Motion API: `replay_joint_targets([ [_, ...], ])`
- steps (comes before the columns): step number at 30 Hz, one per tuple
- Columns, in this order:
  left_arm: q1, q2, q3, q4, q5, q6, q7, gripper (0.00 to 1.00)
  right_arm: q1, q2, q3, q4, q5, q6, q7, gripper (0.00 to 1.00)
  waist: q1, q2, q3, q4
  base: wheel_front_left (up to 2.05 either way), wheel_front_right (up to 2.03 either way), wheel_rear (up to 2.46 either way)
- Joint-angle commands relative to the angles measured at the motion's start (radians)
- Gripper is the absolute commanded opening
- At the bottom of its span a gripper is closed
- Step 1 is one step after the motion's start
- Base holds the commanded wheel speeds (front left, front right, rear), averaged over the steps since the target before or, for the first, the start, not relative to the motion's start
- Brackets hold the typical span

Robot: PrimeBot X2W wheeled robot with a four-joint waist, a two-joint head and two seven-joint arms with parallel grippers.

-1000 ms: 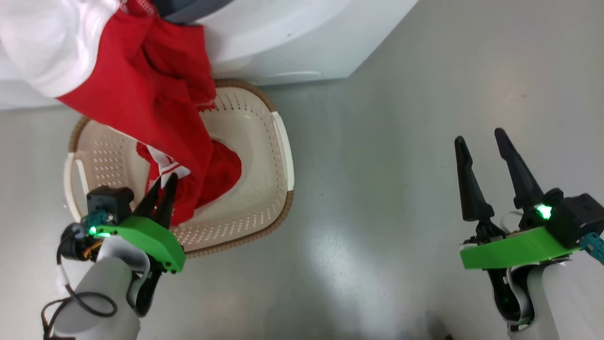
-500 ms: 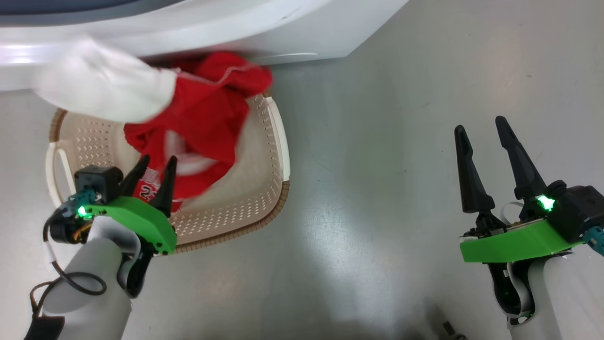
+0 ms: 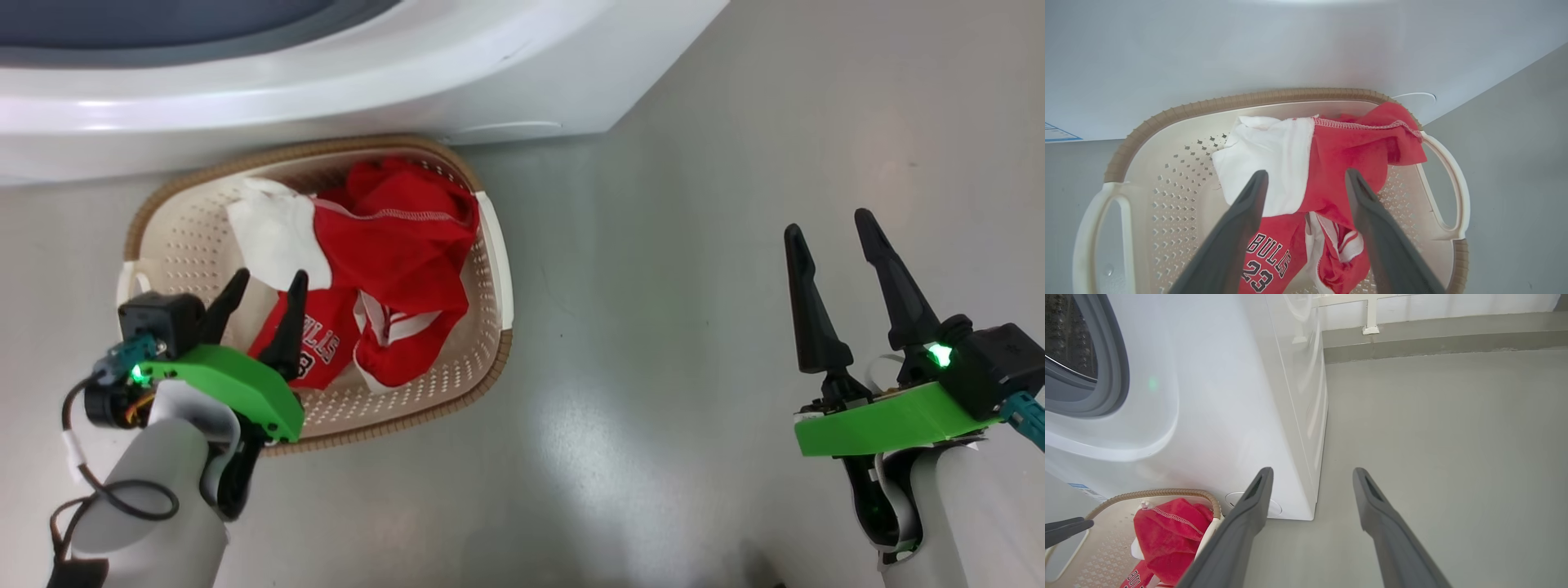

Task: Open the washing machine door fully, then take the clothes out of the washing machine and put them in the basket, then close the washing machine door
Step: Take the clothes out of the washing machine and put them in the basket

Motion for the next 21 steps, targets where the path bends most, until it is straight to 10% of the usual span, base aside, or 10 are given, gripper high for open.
replay_joint_targets([
  [1,0.044,0.029,0.041,-0.019,0.007,-0.005,-0.005,1.00,0.019,-0.003,0.016,-0.014,-0.016,0.008,-0.006,1.00,0.0000,-0.0001,-0.035,0.008,0.00,0.00,0.00],
  [21,0.293,-0.005,0.277,-0.290,0.179,-0.005,-0.005,1.00,0.119,-0.003,0.000,0.055,-0.026,0.008,-0.006,1.00,0.0000,-0.0001,-0.353,0.043,0.00,0.00,0.00],
])
